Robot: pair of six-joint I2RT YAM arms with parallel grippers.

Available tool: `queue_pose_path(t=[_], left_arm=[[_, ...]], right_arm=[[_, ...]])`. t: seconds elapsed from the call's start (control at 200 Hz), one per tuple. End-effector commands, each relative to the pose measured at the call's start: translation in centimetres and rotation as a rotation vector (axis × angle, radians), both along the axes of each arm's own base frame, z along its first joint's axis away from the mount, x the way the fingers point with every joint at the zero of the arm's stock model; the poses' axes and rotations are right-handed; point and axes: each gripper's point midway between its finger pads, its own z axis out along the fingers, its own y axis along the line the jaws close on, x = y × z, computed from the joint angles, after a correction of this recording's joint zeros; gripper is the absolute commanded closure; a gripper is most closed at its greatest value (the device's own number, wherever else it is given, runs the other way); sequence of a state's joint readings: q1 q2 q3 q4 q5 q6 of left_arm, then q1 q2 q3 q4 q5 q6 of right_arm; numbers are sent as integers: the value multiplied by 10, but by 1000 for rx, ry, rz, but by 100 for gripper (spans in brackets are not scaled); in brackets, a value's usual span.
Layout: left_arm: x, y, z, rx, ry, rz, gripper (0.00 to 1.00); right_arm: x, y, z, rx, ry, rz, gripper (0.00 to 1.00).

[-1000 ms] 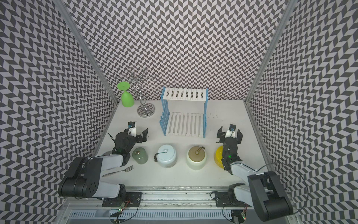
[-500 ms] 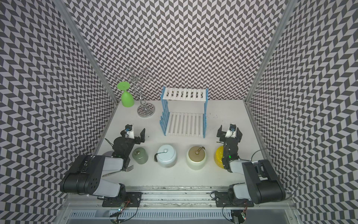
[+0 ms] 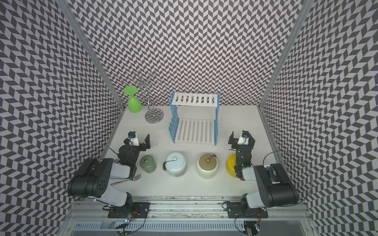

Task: Remove the tea canisters from the shelf
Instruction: Reset both arms

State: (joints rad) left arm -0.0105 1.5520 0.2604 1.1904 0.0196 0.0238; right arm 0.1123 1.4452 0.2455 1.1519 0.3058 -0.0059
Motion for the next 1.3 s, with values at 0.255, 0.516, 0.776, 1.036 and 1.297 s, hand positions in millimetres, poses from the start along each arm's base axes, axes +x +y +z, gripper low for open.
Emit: queue_pose_path(t=[0.255,0.516,0.776,1.036,1.297], left_arm=[[3,2,10,-13,-34,8,0],[3,2,10,-13,-34,8,0],[3,2,10,-14,-31,8,0],[3,2,10,-13,-32,8,0],[3,2,10,-14,-32,8,0]], right_arm=[[-6,7,34,-1,-79,49,0],[-14,9,8,-10,-63,75,0],[11,2,-5,34,-15,90,1],[10,3,-5,30,-19,96,0],[6,3,0,21,-63,96,0]])
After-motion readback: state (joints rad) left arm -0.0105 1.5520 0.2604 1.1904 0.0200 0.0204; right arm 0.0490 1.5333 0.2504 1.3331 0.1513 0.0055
